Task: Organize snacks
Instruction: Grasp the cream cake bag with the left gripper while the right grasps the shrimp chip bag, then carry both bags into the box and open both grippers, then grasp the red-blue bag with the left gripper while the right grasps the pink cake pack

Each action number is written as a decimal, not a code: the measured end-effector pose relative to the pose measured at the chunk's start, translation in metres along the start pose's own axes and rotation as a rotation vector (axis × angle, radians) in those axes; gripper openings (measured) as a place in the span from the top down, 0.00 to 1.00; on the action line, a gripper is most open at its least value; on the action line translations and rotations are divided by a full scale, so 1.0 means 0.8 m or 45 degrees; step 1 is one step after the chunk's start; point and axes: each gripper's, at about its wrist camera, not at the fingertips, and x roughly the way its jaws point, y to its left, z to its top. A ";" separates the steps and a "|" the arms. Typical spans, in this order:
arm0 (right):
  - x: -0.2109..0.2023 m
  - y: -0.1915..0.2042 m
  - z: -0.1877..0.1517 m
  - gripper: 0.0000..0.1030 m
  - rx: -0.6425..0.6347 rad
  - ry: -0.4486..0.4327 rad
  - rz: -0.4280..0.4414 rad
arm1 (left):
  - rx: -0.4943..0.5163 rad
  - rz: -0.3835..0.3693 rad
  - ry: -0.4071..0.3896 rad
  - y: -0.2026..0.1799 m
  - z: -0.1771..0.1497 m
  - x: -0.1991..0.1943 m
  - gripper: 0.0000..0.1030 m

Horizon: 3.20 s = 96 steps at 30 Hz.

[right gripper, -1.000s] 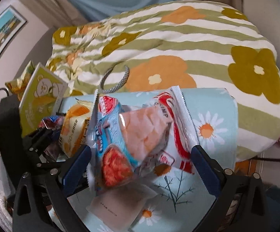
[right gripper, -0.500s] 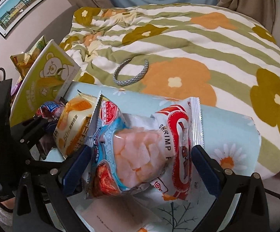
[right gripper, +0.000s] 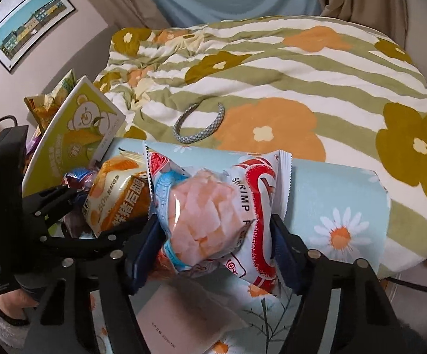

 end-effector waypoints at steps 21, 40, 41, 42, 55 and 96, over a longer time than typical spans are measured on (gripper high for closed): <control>-0.149 0.072 0.026 0.36 0.027 -0.245 -0.012 | -0.141 -0.110 -0.372 0.059 0.017 -0.208 0.38; -0.089 0.363 0.104 0.36 -0.229 -0.304 0.195 | -0.311 0.115 -0.321 0.345 -0.086 -0.262 0.38; -0.086 0.367 0.104 0.36 -0.227 -0.302 0.196 | -0.310 0.119 -0.299 0.356 -0.092 -0.254 0.38; -0.078 0.378 0.107 0.36 -0.225 -0.293 0.195 | -0.308 0.122 -0.272 0.369 -0.100 -0.244 0.38; -0.023 0.438 0.101 0.36 -0.206 -0.227 0.125 | -0.317 0.106 -0.236 0.417 -0.148 -0.217 0.00; -0.045 0.481 0.084 0.00 -0.221 -0.376 -0.022 | -0.257 0.105 -0.333 0.409 -0.163 -0.267 0.00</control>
